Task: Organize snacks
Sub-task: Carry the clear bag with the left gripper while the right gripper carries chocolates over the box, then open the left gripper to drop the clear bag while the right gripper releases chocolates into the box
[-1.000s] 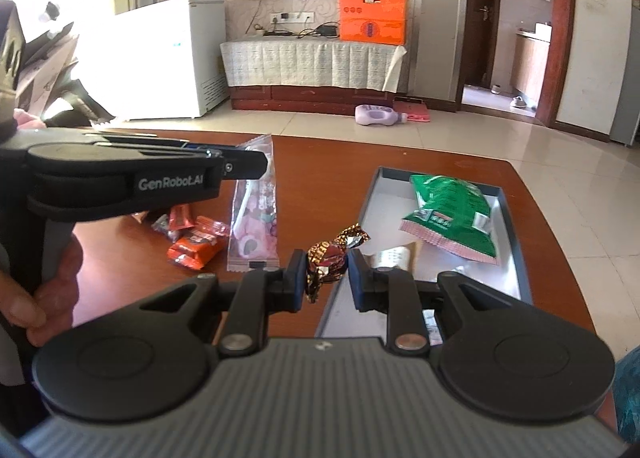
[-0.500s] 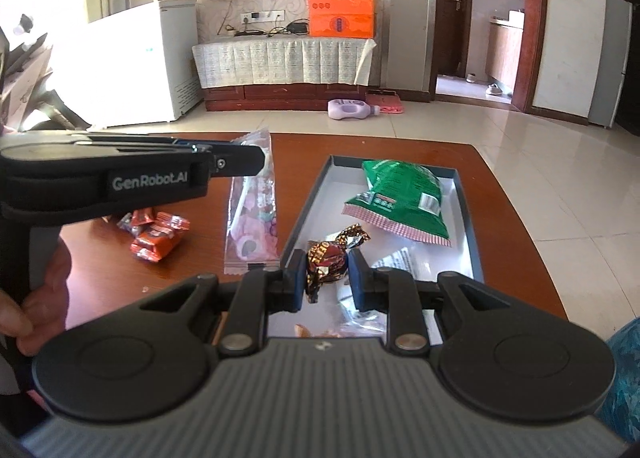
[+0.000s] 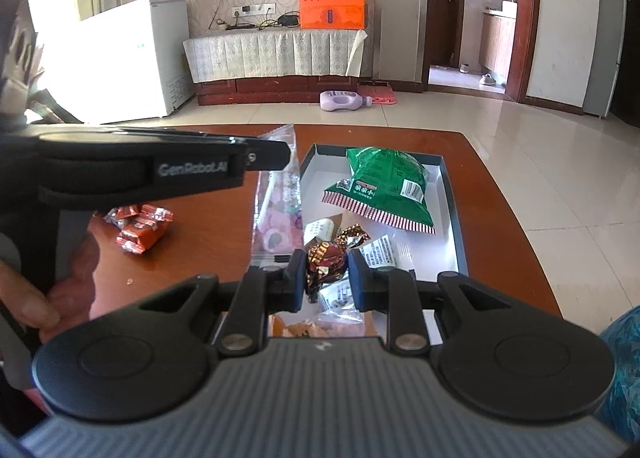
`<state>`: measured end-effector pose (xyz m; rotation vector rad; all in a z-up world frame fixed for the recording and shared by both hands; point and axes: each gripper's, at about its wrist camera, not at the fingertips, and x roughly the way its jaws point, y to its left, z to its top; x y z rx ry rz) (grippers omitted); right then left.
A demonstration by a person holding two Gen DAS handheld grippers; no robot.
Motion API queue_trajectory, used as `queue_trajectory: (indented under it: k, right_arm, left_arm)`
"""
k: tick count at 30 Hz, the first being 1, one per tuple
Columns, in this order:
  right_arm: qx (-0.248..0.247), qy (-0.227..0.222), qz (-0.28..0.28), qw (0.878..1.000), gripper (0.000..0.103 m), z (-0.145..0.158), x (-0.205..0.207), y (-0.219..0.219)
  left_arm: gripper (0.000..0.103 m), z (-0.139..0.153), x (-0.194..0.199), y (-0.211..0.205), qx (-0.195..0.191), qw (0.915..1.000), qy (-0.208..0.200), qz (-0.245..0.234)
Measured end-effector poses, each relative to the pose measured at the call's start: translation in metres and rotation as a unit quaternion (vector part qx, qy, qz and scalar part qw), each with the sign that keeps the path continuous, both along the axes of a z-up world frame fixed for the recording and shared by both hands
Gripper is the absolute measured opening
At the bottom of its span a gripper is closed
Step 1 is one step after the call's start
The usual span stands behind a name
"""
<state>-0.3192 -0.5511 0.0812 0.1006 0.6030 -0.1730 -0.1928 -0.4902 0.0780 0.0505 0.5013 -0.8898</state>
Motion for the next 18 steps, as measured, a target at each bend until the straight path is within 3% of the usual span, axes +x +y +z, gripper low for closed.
queue_trajectory:
  k: [18]
  right_arm:
    - [0.011,0.008,-0.015,1.0,0.026,-0.009,-0.001,-0.016]
  left_arm:
    - [0.011,-0.034,0.042,-0.054,0.001,0.9982,0.058,-0.013]
